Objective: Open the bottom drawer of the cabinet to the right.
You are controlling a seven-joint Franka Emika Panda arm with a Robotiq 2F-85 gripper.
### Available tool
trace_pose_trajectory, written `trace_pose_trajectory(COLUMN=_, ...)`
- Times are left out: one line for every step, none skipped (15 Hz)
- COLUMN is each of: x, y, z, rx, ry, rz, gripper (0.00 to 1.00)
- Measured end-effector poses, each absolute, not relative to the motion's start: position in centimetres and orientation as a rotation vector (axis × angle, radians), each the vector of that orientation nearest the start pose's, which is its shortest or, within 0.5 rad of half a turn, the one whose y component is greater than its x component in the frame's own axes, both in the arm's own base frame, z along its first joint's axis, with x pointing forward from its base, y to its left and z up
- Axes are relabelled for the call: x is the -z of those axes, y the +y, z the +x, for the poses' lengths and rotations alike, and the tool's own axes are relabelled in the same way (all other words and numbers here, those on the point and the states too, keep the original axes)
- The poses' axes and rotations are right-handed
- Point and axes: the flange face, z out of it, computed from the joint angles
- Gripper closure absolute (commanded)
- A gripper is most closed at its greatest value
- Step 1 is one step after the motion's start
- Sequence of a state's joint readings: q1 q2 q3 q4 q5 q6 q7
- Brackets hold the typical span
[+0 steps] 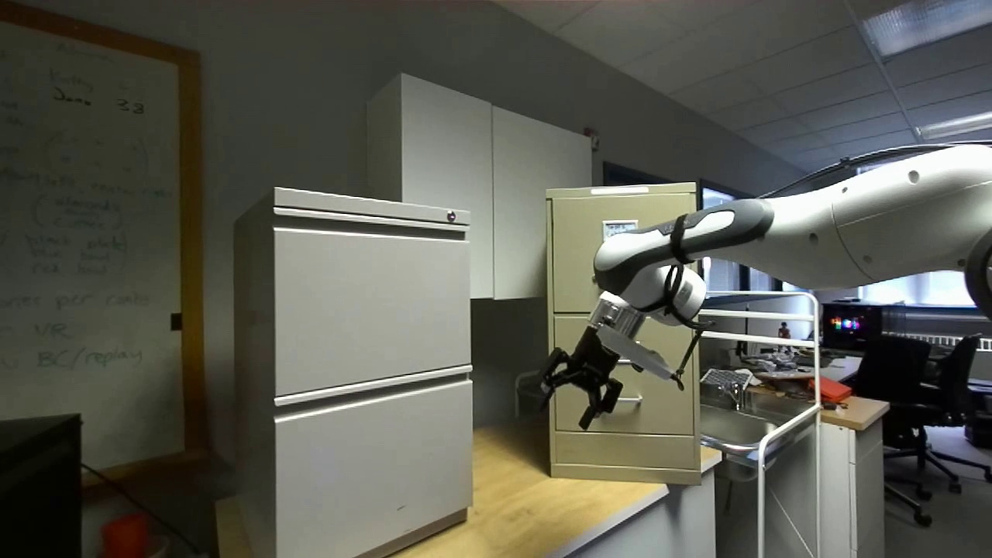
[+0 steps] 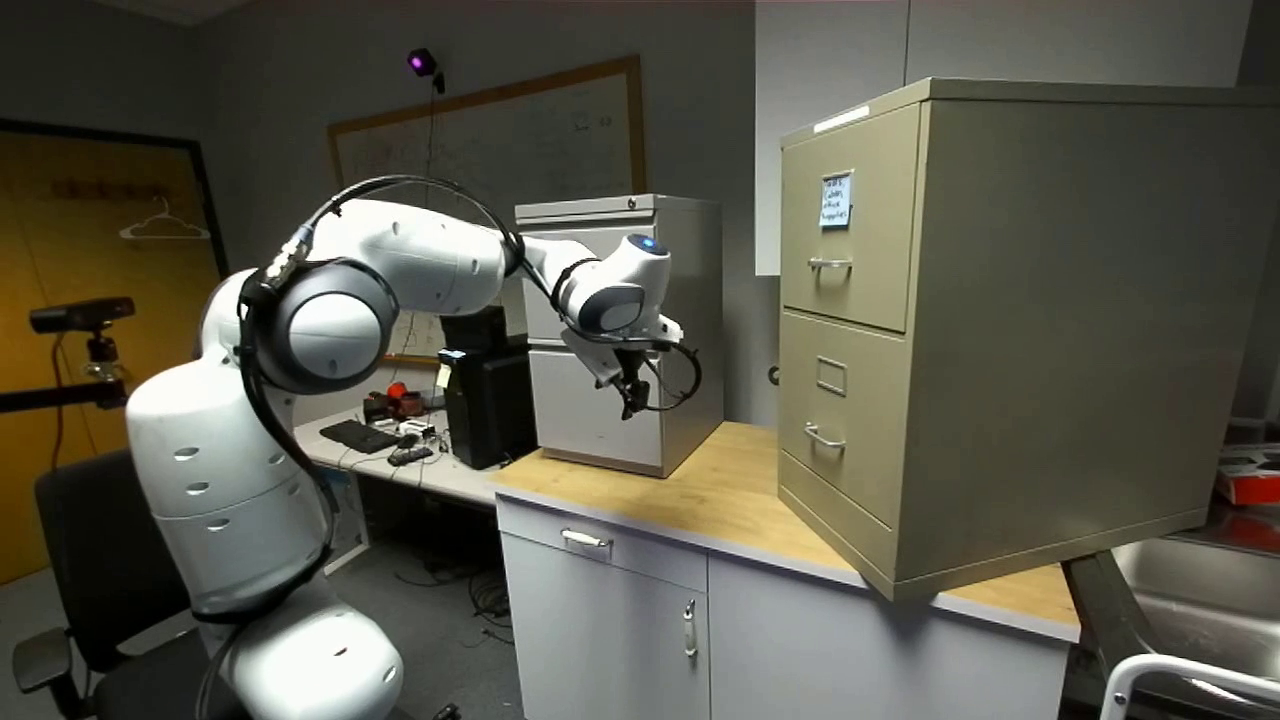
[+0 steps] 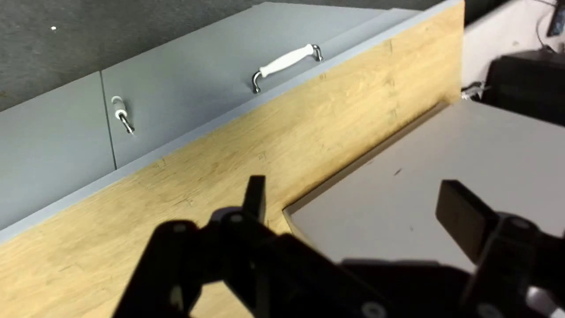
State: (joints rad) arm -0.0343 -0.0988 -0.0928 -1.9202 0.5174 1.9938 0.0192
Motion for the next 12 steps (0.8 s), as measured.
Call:
trace_pose_trajectory(x=-55.6, y=-5.6, z=55.0, rx=0.269, ry=0.478, rz=-2.554, gripper=0.0)
trace_pose_trajectory(x=-55.4, y=-7.0, z=55.0, rx=0.276, ry=0.529, rz=-2.499, gripper=0.0)
trace_pose_trajectory(x=-55.2, y=-8.4, z=54.9, rx=0.284, ry=0.581, rz=-2.443, gripper=0.0)
trace_pose_trajectory(x=-54.8, y=-9.7, z=54.8, rx=0.297, ry=0.632, rz=-2.389, gripper=0.0)
trace_pose_trajectory(x=-54.5, y=-10.4, z=54.7, rx=0.298, ry=0.646, rz=-2.381, gripper=0.0)
trace_pose_trajectory(x=-54.4, y=-10.7, z=54.7, rx=0.297, ry=0.651, rz=-2.382, gripper=0.0)
trace_pose_trajectory(x=-54.4, y=-10.4, z=54.7, rx=0.295, ry=0.646, rz=-2.383, gripper=0.0)
trace_pose_trajectory(x=-54.4, y=-10.0, z=54.8, rx=0.292, ry=0.638, rz=-2.386, gripper=0.0)
trace_pose_trajectory(x=-54.4, y=-9.8, z=54.9, rx=0.291, ry=0.632, rz=-2.387, gripper=0.0)
trace_pose_trajectory(x=-54.3, y=-9.6, z=54.9, rx=0.285, ry=0.632, rz=-2.395, gripper=0.0)
trace_pose_trajectory(x=-54.1, y=-9.4, z=55.0, rx=0.277, ry=0.637, rz=-2.403, gripper=0.0)
trace_pose_trajectory(x=-54.0, y=-9.0, z=55.4, rx=0.267, ry=0.648, rz=-2.402, gripper=0.0)
